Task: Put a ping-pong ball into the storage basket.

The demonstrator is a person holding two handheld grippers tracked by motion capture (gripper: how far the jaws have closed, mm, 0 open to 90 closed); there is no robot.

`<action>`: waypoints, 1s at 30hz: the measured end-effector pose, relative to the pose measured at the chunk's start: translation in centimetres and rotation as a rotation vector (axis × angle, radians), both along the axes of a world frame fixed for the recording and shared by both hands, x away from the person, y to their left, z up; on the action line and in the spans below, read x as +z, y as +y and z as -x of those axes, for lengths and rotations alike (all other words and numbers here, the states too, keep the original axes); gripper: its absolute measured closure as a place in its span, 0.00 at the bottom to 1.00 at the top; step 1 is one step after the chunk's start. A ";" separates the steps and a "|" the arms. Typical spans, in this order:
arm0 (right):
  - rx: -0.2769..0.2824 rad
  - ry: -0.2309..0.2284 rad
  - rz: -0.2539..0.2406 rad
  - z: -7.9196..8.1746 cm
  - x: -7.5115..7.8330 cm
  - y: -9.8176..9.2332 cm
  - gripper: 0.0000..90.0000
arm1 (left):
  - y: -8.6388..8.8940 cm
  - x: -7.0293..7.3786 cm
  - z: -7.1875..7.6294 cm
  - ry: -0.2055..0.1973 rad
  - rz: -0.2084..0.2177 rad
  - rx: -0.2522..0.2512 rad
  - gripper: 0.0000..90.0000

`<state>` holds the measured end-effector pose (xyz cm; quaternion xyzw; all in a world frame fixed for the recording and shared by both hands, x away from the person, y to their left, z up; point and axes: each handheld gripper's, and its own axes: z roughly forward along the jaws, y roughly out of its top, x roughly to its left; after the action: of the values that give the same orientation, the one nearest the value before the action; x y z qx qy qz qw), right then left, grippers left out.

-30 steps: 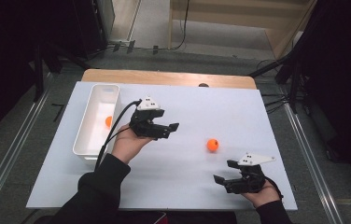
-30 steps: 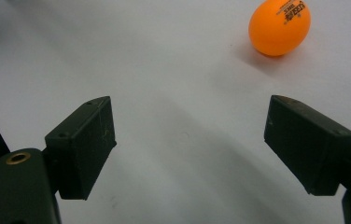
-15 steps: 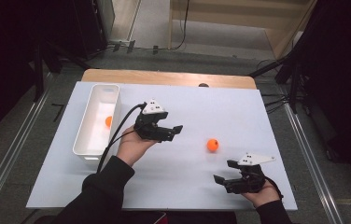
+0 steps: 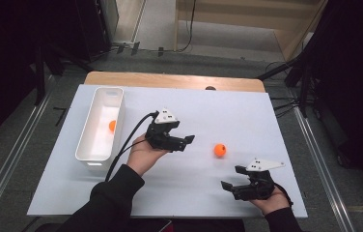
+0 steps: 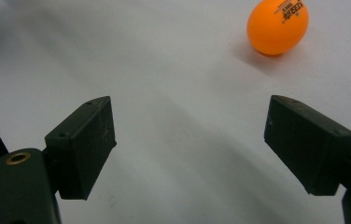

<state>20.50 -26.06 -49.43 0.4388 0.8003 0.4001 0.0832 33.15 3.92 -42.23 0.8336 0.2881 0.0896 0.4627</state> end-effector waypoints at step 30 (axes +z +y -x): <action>-0.005 0.008 0.003 -0.1 -0.2 0.1 0.17 | -3.9 -1.5 -0.5 0.011 -0.015 -0.048 0.27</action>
<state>20.61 -25.92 -49.63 0.4421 0.8002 0.3969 0.0817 33.69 0.02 -43.74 0.8441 0.2700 0.0760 0.4569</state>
